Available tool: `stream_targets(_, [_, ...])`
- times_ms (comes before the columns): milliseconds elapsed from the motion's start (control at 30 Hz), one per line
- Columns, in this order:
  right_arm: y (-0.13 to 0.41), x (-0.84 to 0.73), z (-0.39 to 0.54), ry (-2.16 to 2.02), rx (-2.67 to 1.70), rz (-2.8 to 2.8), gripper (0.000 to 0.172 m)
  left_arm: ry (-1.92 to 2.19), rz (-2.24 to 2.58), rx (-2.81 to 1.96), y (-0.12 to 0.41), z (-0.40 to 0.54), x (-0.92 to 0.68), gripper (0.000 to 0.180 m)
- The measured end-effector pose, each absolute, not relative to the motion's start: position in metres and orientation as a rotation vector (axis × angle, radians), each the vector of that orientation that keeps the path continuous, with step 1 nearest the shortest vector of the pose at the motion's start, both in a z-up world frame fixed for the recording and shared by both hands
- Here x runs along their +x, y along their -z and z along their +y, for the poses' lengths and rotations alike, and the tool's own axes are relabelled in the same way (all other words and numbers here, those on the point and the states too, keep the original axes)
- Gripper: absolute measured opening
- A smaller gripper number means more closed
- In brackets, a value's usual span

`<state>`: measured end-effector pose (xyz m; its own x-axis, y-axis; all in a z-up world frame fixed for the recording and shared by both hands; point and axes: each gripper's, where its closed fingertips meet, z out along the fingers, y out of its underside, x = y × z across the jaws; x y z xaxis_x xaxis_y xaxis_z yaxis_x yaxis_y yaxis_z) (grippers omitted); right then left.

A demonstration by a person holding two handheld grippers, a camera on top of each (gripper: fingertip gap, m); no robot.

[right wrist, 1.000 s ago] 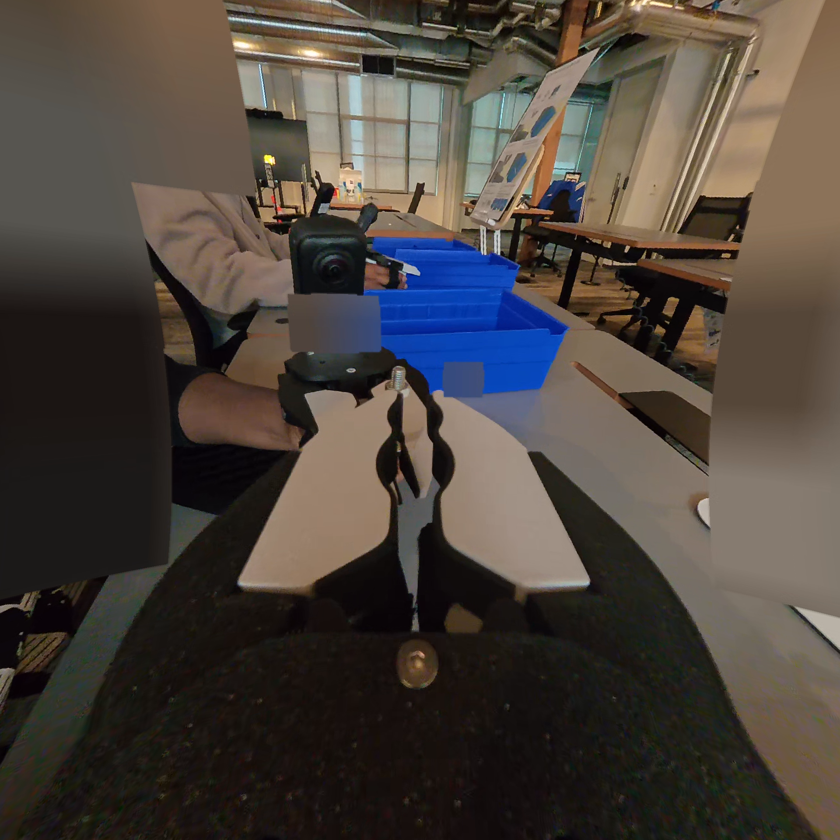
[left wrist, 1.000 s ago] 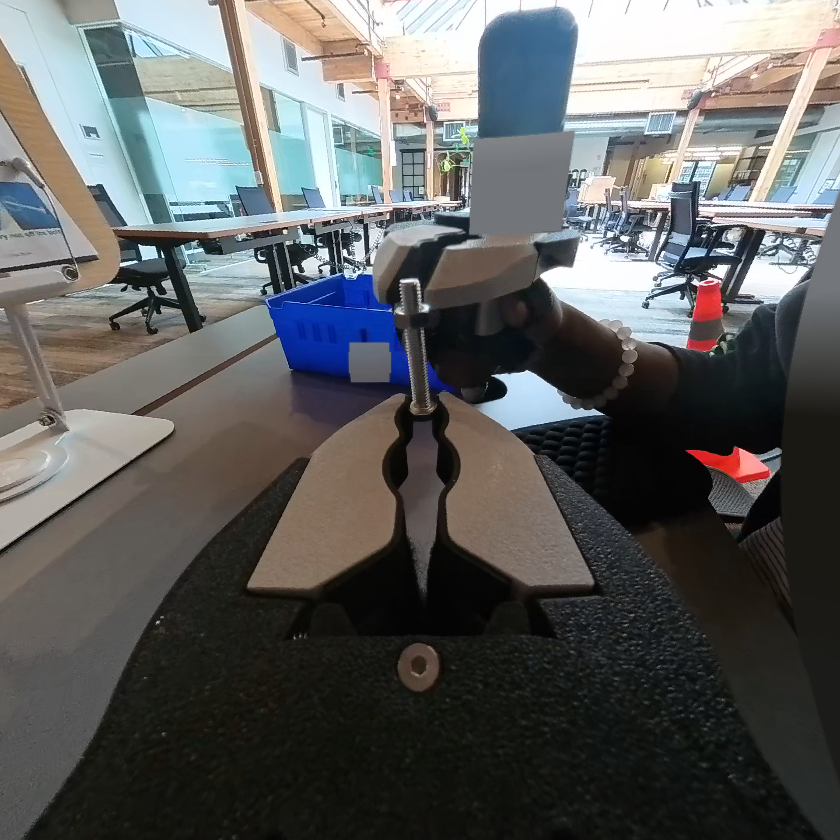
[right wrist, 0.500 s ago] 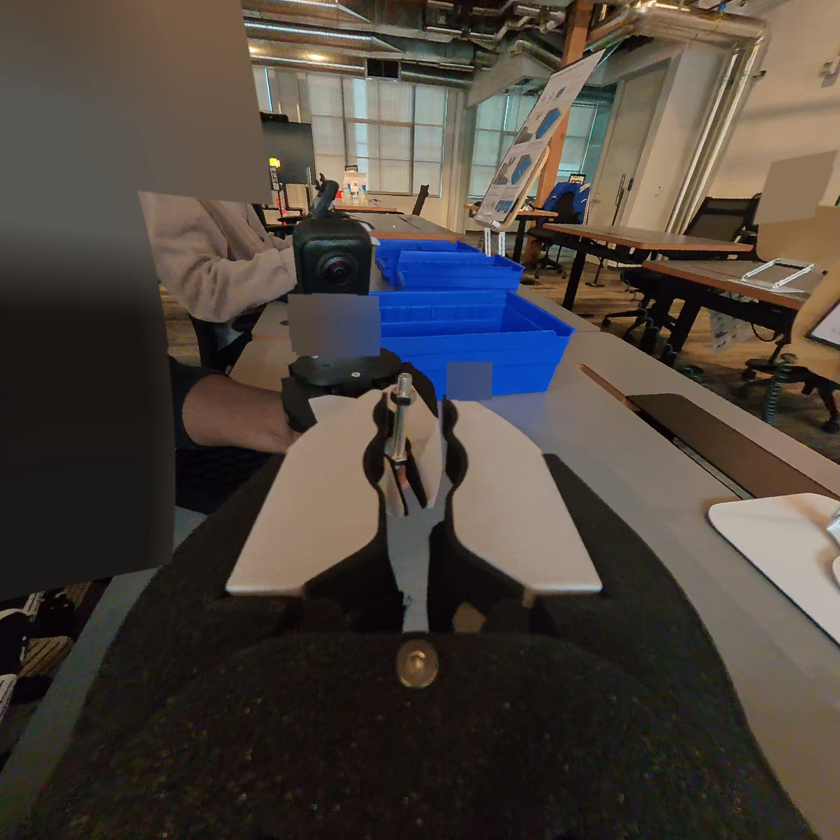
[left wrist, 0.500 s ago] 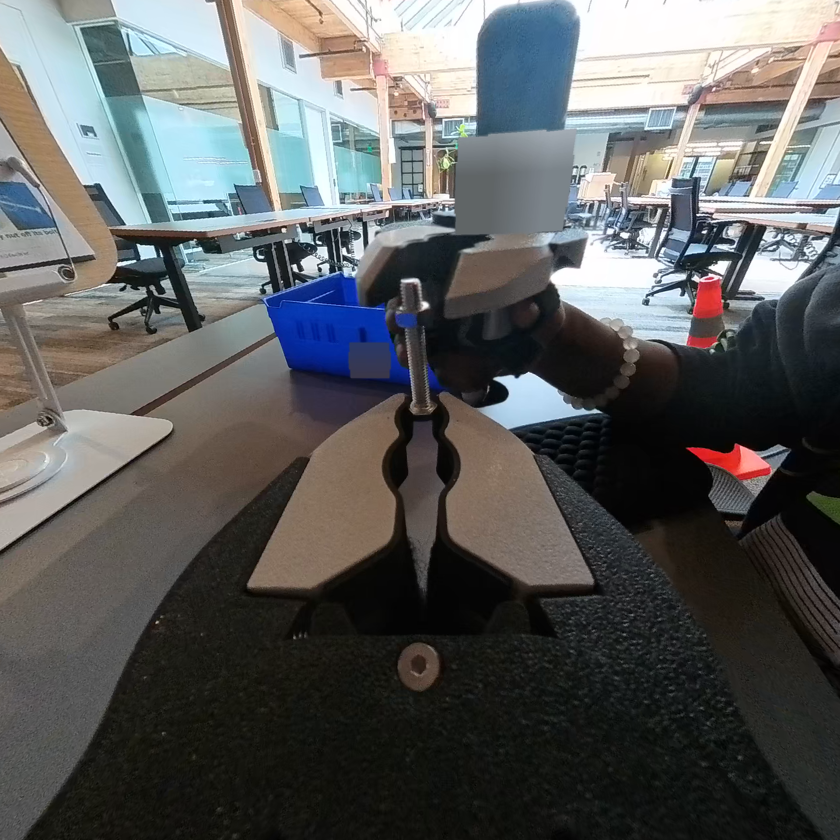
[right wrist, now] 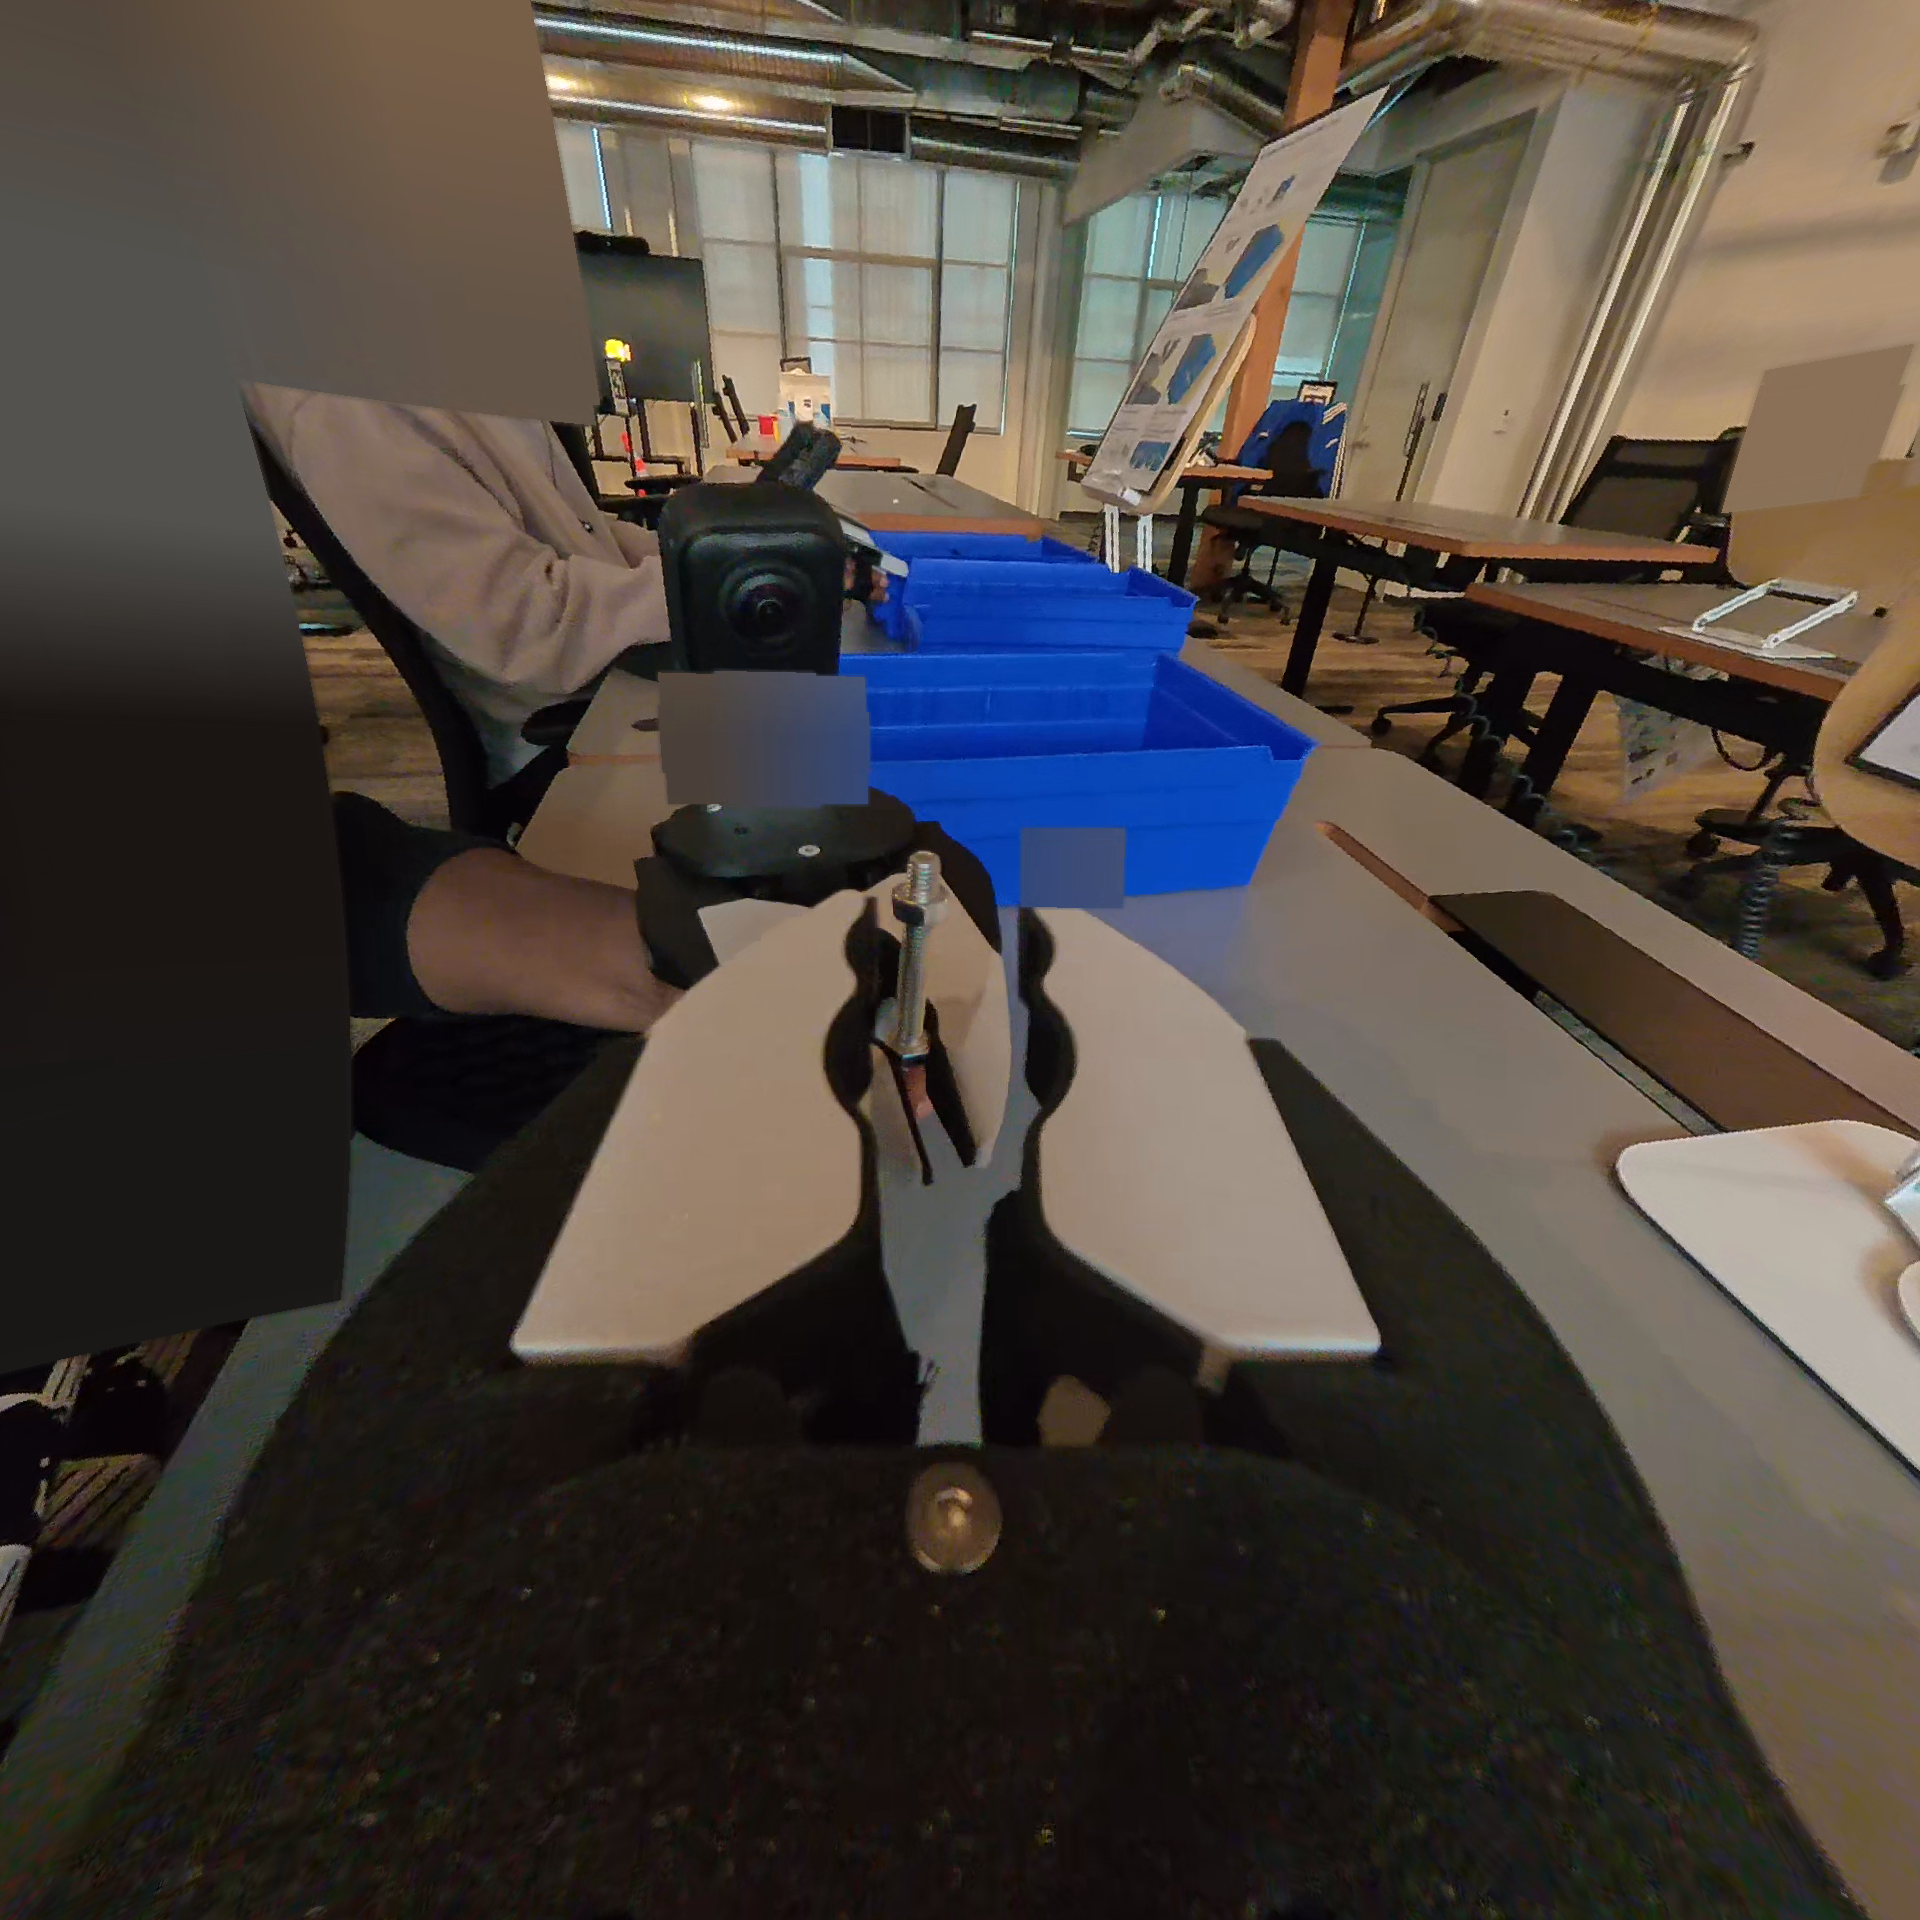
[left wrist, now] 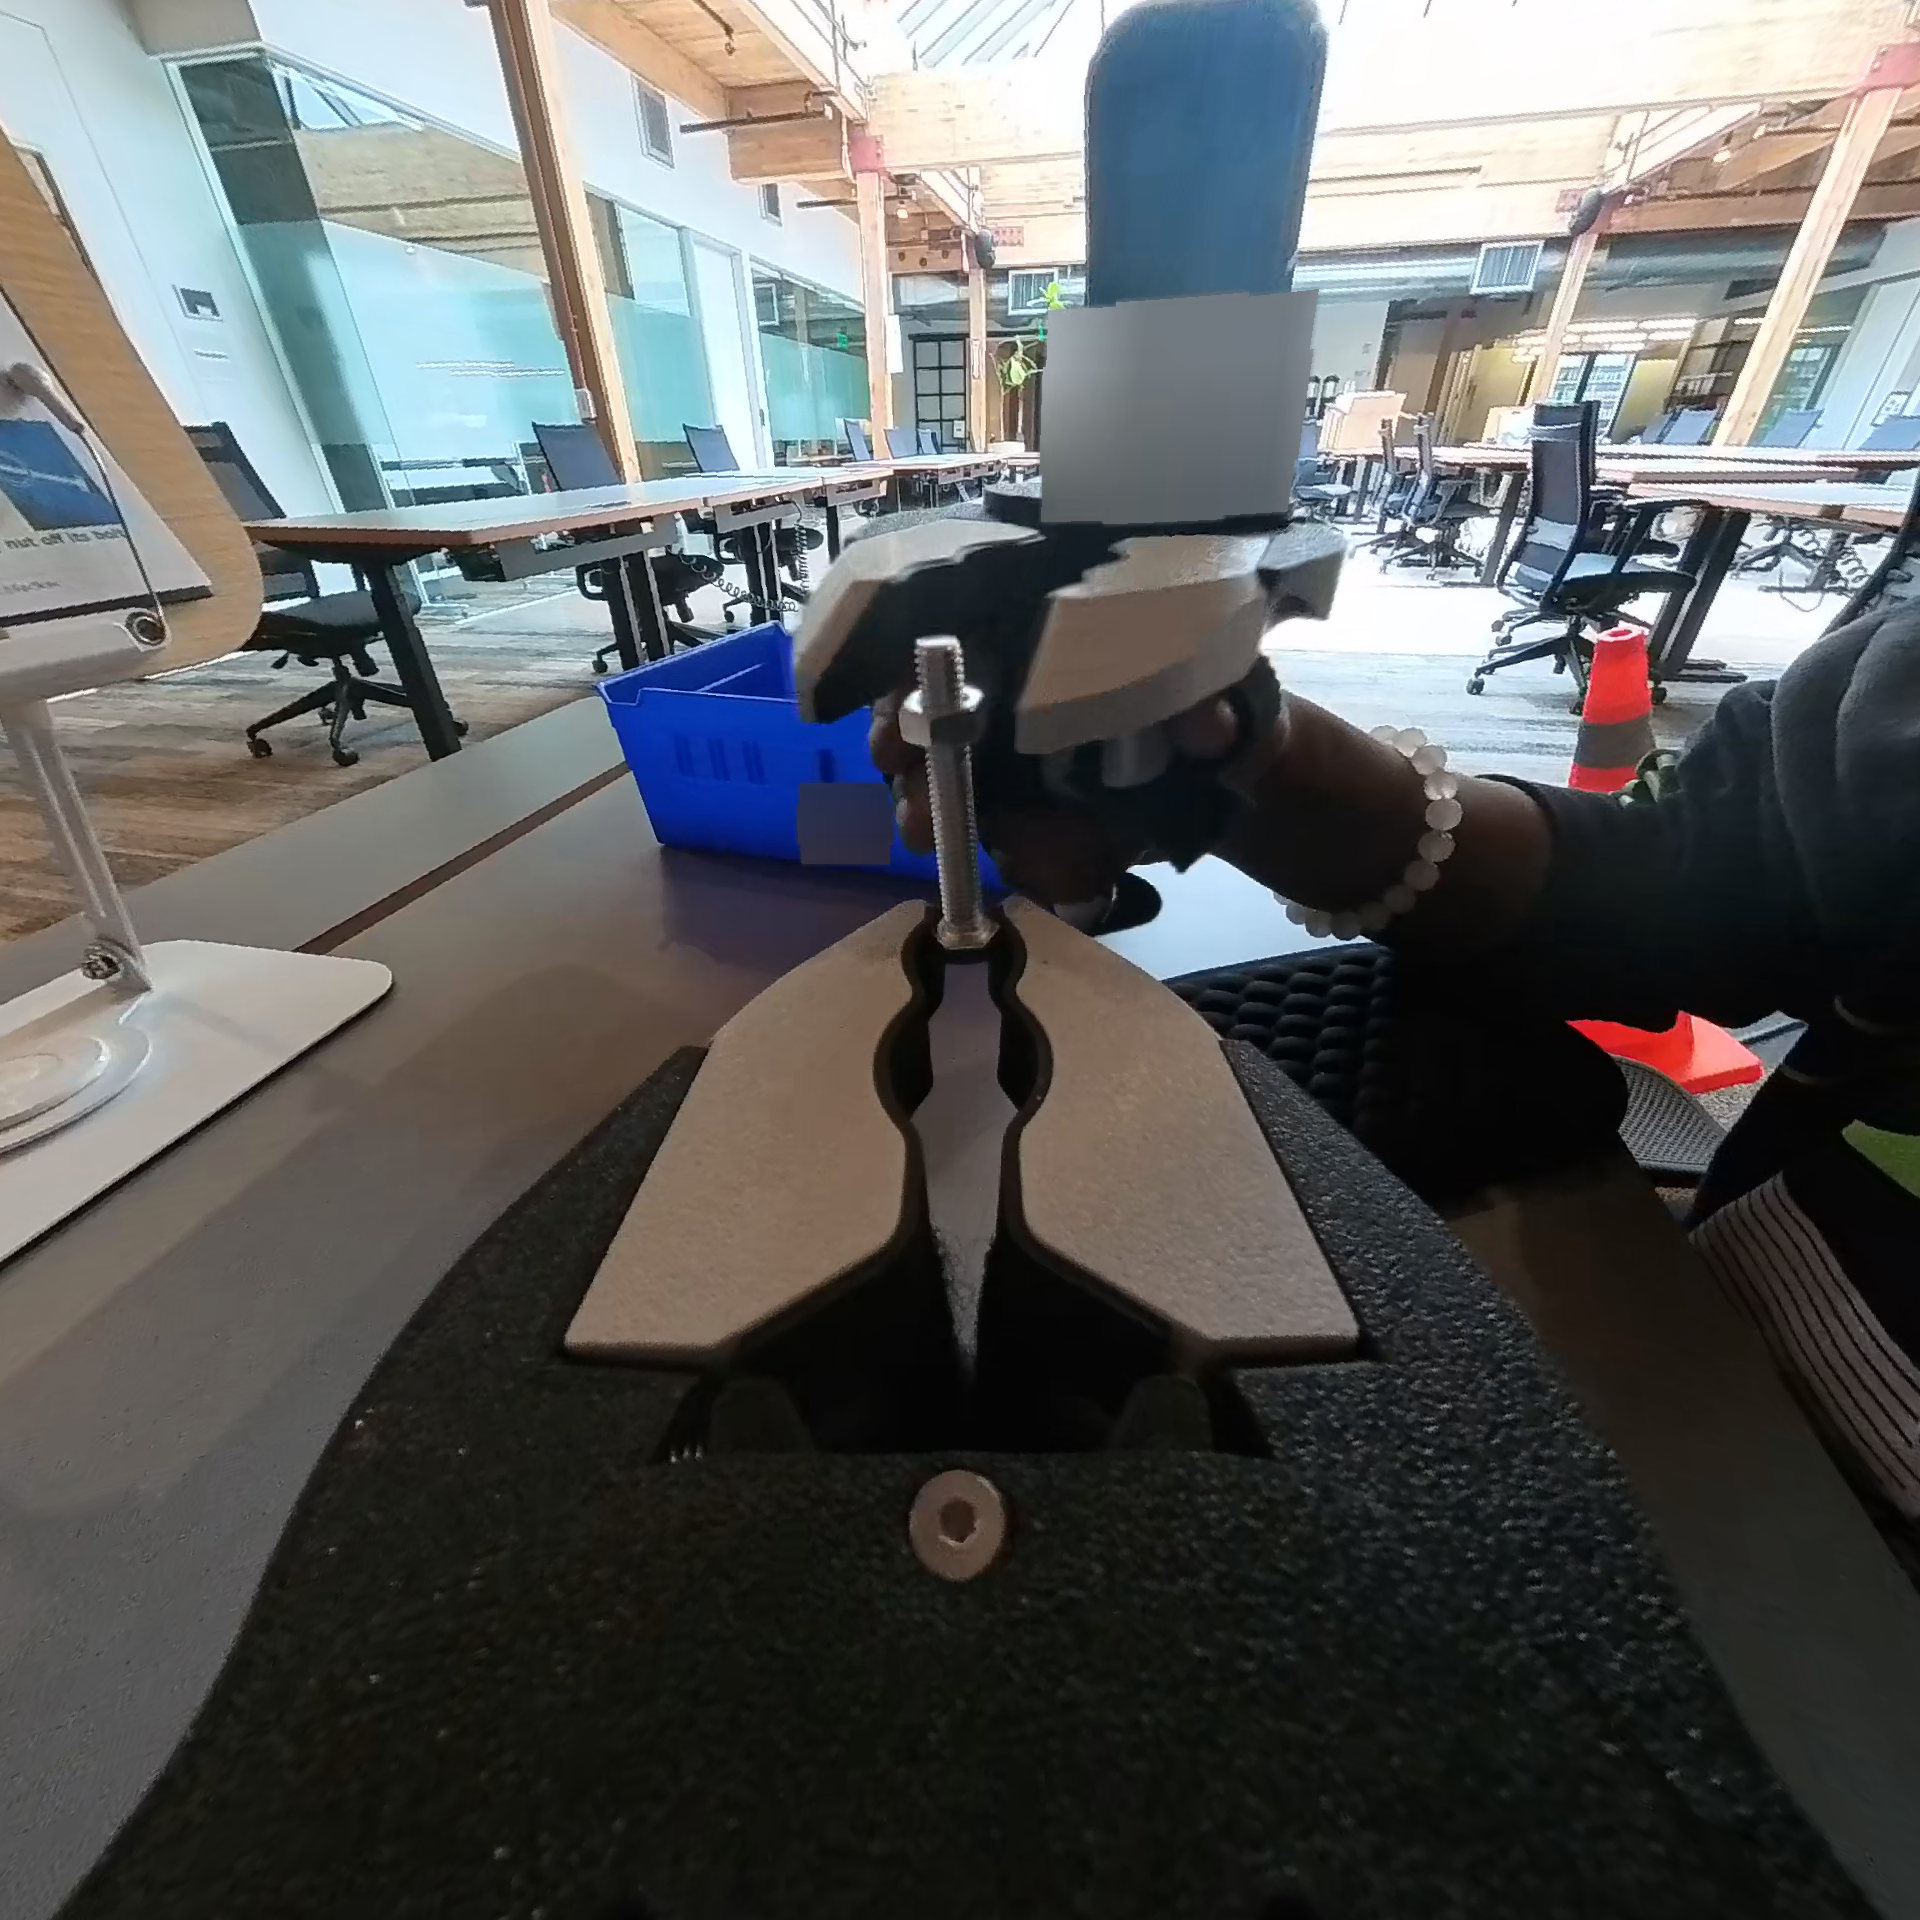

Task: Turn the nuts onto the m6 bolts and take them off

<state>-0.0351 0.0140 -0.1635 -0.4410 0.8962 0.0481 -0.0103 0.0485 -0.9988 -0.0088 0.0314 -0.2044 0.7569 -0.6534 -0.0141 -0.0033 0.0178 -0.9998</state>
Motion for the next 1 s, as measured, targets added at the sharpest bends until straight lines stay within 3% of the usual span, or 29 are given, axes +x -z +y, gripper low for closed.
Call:
stream_targets(133, [0.1573,-0.0305,0.0216,-1.514,-0.918,-1.521,0.006,0.548,0.555,-1.481,0.2036,0.0318,-0.011,0.007])
stream_targets(367, [0.1644,-0.0349,0.0121,-1.498,-0.92,-1.572,0.026,0.549,0.563,-1.483,0.2044,0.0315,-0.0088,0.008])
stream_targets(500, [0.1596,-0.0313,0.0202,-1.506,-0.92,-1.535,0.008,0.548,0.556,-1.479,0.2033,0.0316,-0.0106,0.007])
stream_targets(733, [0.1637,-0.0344,0.0124,-1.491,-0.915,-1.571,0.026,0.547,0.56,-1.481,0.2042,0.0316,-0.0094,0.007])
stream_targets(867, [0.1589,-0.0312,0.019,-1.501,-0.915,-1.538,0.007,0.543,0.556,-1.481,0.2038,0.0319,-0.0103,0.007])
stream_targets(1000, [0.1578,-0.0299,0.0184,-1.517,-0.911,-1.541,0.007,0.543,0.556,-1.482,0.2041,0.032,-0.0104,0.007])
